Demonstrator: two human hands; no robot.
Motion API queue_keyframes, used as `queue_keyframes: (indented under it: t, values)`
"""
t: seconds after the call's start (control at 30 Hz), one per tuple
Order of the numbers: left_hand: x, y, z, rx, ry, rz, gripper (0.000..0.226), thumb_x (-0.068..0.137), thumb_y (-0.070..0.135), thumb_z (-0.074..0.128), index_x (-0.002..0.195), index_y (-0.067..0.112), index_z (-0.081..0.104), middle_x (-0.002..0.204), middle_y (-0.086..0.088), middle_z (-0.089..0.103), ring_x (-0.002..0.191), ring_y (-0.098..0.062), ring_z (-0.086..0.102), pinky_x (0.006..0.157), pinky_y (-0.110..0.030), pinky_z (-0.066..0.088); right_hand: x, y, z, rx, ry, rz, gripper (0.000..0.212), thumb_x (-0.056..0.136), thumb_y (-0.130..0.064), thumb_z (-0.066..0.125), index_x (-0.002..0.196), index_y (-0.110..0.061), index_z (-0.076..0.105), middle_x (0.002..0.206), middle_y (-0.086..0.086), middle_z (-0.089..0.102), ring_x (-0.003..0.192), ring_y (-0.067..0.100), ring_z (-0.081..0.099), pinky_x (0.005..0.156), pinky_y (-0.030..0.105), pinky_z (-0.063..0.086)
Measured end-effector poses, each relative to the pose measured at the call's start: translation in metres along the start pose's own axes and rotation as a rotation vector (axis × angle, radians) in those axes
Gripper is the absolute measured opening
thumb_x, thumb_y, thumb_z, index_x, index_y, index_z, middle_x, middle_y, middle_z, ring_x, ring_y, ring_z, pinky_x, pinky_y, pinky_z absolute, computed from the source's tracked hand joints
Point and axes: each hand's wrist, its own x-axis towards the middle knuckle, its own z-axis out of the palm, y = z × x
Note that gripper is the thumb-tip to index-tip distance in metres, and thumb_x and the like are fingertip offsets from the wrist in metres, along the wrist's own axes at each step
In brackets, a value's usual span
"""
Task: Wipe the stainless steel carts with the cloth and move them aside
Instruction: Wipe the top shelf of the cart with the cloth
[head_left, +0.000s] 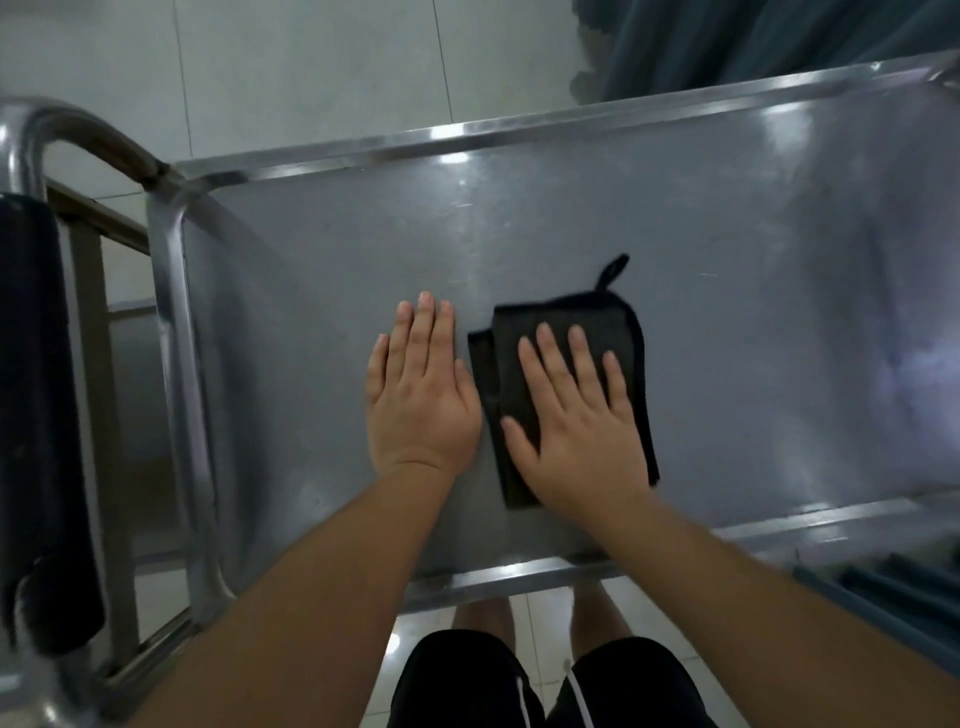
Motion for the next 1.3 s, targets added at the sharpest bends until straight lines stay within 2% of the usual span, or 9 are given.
queue_keyframes:
  t: [0.4,0.57,0.67,0.77,0.87,0.93,1.1,1.2,1.3]
  values:
    - [0.003,0.003,-0.026,-0.016,-0.194,0.005,0.061,0.112,0.029,0.032,0.170,0.022,0.013,0.178,0.002,0.006,0.163,-0.015,-0.001,0.131,-0.036,-0.004,-0.112,-0.009,0.005,-0.004,-0.159,-0.163,0.110,0.088,-0.087,0.040,0.168,-0.019,0.009,0.176,0.002,0.003,0.162,0.029,0.002,0.127,0.054,0.005]
    - [-0.004,0.000,-0.048,-0.060,-0.304,0.016,0.061,0.112,0.032,0.036,0.169,0.018,0.019,0.178,-0.002,0.009,0.163,-0.020,0.006,0.130,-0.038,0.002,-0.128,-0.001,-0.003,-0.059,-0.243,-0.283,0.094,0.095,-0.055,0.059,0.168,-0.020,0.012,0.175,0.001,0.007,0.162,0.028,0.002,0.125,0.051,0.011]
    - [-0.030,-0.005,-0.056,-0.044,-0.379,0.022,0.061,0.112,0.035,0.036,0.168,0.019,0.021,0.177,-0.001,0.011,0.163,-0.021,0.007,0.130,-0.039,0.006,-0.137,0.002,-0.010,-0.067,-0.231,-0.347,0.086,0.087,-0.023,0.070,0.164,-0.019,0.032,0.171,0.000,0.026,0.158,0.030,0.021,0.123,0.047,0.016]
    - [-0.061,-0.008,-0.063,-0.008,-0.432,0.055,0.062,0.112,0.037,0.034,0.169,0.020,0.017,0.178,-0.001,0.009,0.163,-0.021,0.007,0.130,-0.039,0.007,-0.145,-0.003,-0.020,-0.010,-0.224,-0.326,0.084,0.071,-0.010,0.081,0.151,-0.021,0.055,0.159,-0.002,0.048,0.149,0.026,0.043,0.124,0.045,0.028]
    - [-0.089,-0.002,-0.075,0.006,-0.467,0.052,0.063,0.112,0.040,0.032,0.169,0.022,0.014,0.178,-0.001,0.009,0.163,-0.023,0.008,0.130,-0.042,0.009,-0.148,-0.012,-0.034,0.080,-0.287,-0.252,0.073,0.082,0.001,0.067,0.150,-0.022,0.055,0.159,-0.003,0.049,0.151,0.025,0.040,0.124,0.043,0.031]
    - [-0.105,0.006,-0.086,0.012,-0.480,0.038,0.062,0.111,0.040,0.033,0.168,0.023,0.016,0.177,-0.002,0.012,0.162,-0.024,0.010,0.129,-0.044,0.012,-0.145,-0.018,-0.048,0.084,-0.402,-0.215,0.069,0.092,0.003,0.053,0.156,-0.022,0.046,0.164,-0.002,0.041,0.155,0.023,0.031,0.125,0.040,0.030]
    - [-0.152,0.022,-0.118,0.063,-0.425,-0.028,0.054,0.107,0.037,0.043,0.158,0.020,0.036,0.165,-0.004,0.039,0.149,-0.025,0.037,0.119,-0.044,0.032,-0.143,-0.029,-0.083,-0.001,-0.555,-0.129,0.048,0.090,0.001,0.057,0.133,-0.020,0.054,0.130,0.003,0.062,0.119,0.026,0.060,0.091,0.038,0.052]
    - [-0.186,0.032,-0.130,0.079,-0.410,-0.052,0.049,0.107,0.038,0.042,0.152,0.019,0.043,0.155,-0.004,0.048,0.139,-0.025,0.047,0.112,-0.043,0.039,-0.161,-0.024,-0.099,-0.027,-0.628,-0.097,0.048,0.090,-0.001,0.062,0.134,-0.019,0.053,0.125,0.007,0.064,0.113,0.029,0.064,0.093,0.041,0.054]
    - [-0.225,0.040,-0.138,0.061,-0.468,-0.071,0.049,0.107,0.039,0.041,0.152,0.019,0.043,0.151,-0.005,0.050,0.134,-0.027,0.050,0.109,-0.045,0.043,-0.189,-0.011,-0.115,-0.037,-0.568,-0.083,0.045,0.092,-0.004,0.061,0.132,-0.023,0.055,0.125,0.005,0.064,0.111,0.027,0.064,0.091,0.040,0.053]
